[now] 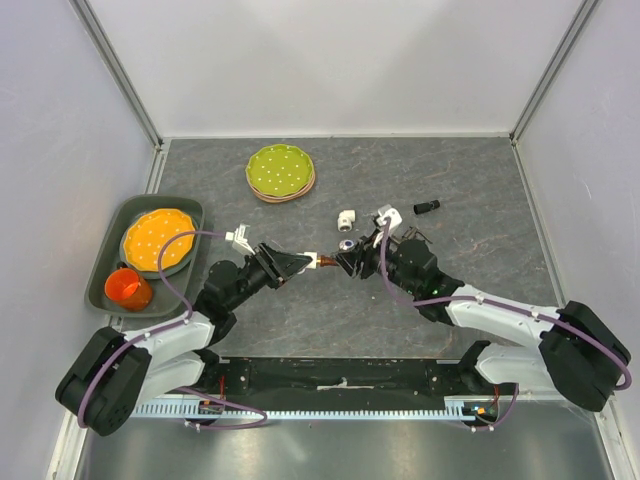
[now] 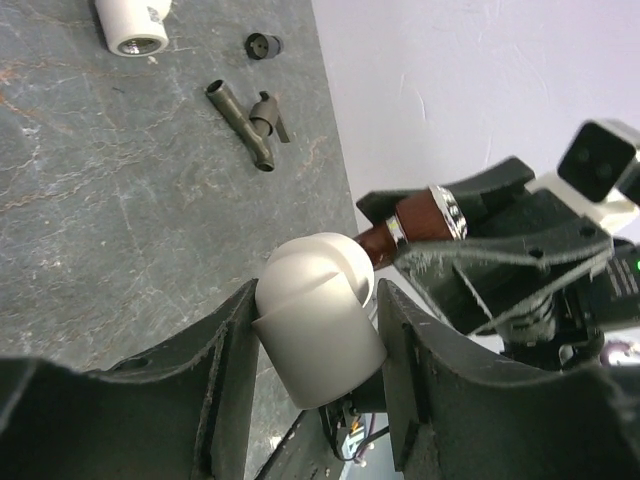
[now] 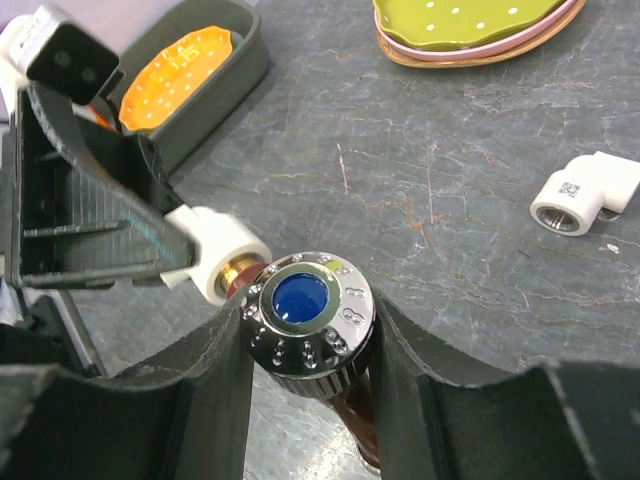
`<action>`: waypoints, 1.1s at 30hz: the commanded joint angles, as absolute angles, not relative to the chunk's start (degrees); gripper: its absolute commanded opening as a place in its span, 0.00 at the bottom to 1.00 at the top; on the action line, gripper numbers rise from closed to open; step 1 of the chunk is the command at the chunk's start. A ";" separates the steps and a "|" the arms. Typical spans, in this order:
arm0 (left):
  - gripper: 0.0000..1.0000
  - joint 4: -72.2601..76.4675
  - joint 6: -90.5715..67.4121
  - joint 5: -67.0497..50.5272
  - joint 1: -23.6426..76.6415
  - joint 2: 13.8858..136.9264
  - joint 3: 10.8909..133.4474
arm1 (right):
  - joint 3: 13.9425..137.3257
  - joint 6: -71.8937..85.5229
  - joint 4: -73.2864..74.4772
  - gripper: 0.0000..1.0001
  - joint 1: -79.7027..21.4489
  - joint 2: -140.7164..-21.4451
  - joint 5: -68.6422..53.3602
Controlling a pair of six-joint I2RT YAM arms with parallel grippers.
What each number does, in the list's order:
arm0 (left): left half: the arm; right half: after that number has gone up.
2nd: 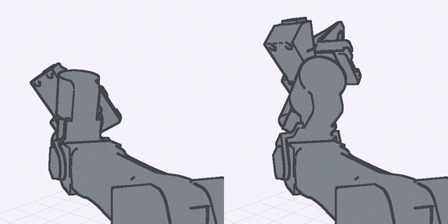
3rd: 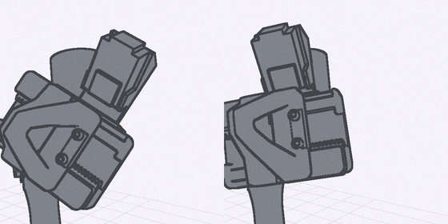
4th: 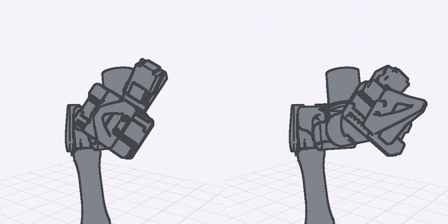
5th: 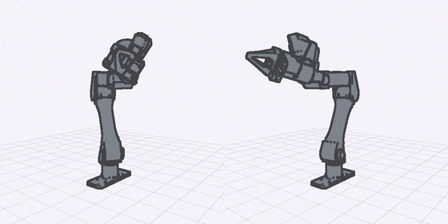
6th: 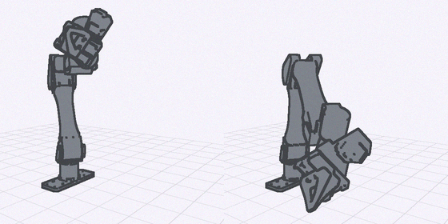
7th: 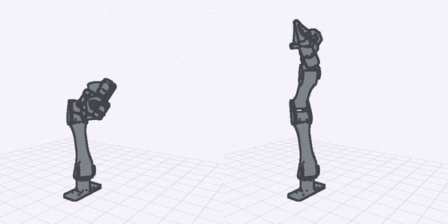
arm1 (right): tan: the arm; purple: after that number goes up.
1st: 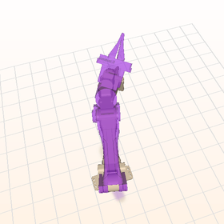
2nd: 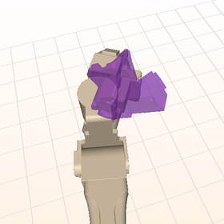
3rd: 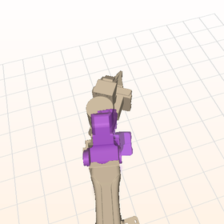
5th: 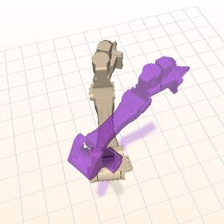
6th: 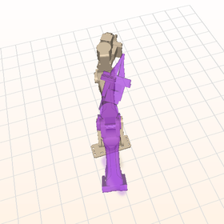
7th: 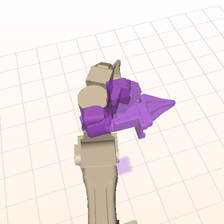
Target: Install the water faucets
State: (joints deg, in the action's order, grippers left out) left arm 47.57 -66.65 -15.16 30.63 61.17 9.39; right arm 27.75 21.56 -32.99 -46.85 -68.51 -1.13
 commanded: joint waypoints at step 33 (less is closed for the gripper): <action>0.02 65.48 -71.28 -12.92 30.94 60.47 3.25 | 33.84 30.76 -21.18 0.86 -39.81 -62.23 -11.76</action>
